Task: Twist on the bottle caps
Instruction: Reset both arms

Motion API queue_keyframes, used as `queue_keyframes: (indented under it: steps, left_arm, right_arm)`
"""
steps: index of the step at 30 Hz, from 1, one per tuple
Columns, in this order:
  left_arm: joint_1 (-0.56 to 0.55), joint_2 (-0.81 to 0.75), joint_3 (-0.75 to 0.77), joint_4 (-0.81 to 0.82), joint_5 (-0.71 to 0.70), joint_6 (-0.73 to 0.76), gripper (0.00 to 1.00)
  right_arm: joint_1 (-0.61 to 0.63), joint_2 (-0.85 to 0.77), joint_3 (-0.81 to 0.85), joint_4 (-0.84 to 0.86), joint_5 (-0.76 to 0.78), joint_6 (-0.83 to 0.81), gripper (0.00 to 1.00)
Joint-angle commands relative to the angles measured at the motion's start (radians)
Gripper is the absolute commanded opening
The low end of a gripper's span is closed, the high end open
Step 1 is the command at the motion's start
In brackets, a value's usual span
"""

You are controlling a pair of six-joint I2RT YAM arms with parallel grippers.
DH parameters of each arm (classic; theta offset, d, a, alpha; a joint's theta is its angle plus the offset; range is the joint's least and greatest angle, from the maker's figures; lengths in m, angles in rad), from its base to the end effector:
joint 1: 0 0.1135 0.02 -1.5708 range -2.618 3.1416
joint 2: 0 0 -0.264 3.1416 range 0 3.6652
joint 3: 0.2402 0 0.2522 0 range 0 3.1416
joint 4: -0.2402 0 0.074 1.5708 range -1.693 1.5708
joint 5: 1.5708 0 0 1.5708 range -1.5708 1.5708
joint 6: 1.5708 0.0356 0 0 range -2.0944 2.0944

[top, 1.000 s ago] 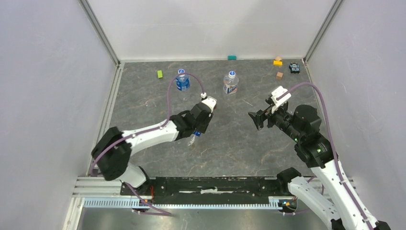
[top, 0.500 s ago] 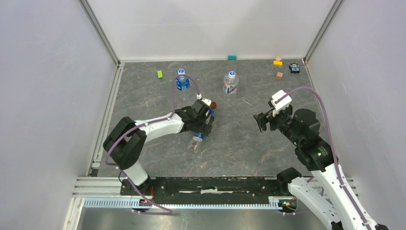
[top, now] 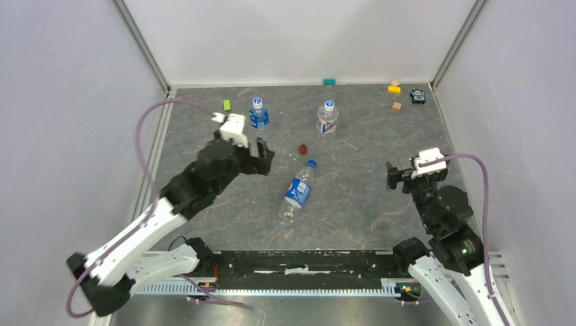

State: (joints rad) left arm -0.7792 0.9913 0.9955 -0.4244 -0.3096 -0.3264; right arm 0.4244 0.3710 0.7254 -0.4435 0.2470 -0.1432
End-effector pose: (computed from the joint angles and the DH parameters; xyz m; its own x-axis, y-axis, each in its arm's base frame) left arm 0.1632 -0.1459 0.3514 -0.4261 -0.0084 -0.9047 0.3535 0.9189 -0.1750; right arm 0.0865 0.0295 0.3408 -0.0549 -0.1767 -0.9827 -0.1871 0.9686 -0.1637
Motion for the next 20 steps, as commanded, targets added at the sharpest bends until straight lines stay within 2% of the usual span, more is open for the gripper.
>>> queue_keyframes:
  steps: [1, 7, 12, 20]
  left_arm:
    - [0.008, -0.227, -0.044, -0.019, -0.146, 0.087, 1.00]
    - [0.008, -0.493, -0.136, -0.008, -0.215, 0.151, 1.00]
    - [0.008, -0.642, -0.231, 0.039, -0.235, 0.180, 1.00]
    - [0.008, -0.694, -0.293, 0.062, -0.235, 0.204, 1.00]
  right_arm:
    - [-0.002, -0.113, -0.088, 0.106, 0.193, -0.005, 0.98]
    - [-0.001, -0.255, -0.232, 0.208, 0.266, -0.059, 0.98]
    - [-0.002, -0.313, -0.294, 0.241, 0.267, -0.092, 0.98]
    - [-0.001, -0.314, -0.318, 0.273, 0.268, -0.114, 0.98]
